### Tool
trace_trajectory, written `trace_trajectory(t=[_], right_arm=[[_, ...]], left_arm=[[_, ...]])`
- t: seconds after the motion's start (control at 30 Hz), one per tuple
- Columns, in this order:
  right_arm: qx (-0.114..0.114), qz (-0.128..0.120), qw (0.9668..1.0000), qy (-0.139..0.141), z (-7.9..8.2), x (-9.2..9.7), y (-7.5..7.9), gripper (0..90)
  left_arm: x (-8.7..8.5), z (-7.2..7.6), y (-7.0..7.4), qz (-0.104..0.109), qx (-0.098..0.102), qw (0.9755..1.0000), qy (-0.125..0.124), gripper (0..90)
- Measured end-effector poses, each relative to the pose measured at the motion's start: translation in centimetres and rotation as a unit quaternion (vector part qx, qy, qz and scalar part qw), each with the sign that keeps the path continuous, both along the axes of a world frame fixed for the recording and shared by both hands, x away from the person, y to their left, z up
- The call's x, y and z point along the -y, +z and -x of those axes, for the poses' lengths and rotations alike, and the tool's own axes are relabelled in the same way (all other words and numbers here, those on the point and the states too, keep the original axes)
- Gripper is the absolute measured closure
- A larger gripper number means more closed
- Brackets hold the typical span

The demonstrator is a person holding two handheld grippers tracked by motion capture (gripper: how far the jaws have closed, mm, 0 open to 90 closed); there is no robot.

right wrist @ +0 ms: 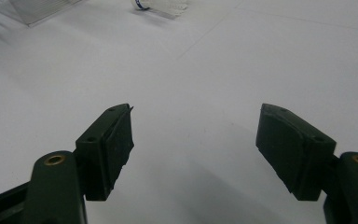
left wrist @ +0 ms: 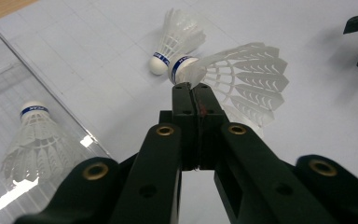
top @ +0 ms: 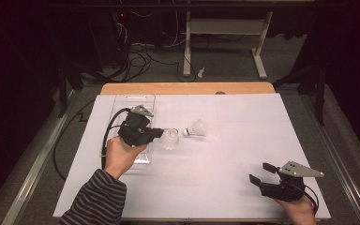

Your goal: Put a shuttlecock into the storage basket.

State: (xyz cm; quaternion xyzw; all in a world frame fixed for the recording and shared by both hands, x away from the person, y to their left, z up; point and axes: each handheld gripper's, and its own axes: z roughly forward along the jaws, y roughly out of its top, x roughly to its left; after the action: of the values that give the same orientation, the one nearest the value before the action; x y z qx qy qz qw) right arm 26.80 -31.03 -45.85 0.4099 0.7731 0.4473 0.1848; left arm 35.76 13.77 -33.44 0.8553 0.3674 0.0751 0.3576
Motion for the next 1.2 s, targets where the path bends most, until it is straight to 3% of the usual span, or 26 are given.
trace_trajectory(t=[0.5,1.2], right_arm=[[0.000,0.001,1.0000,0.000,0.0,0.0,0.0,27.7],[0.000,0.001,1.0000,0.000,0.0,0.0,0.0,27.7]], left_arm=[[-2.0,-0.8,0.6,0.002,0.005,0.9994,0.035,89.3],[-4.1,-3.2,0.2,0.004,-0.001,0.9962,0.087,89.4]])
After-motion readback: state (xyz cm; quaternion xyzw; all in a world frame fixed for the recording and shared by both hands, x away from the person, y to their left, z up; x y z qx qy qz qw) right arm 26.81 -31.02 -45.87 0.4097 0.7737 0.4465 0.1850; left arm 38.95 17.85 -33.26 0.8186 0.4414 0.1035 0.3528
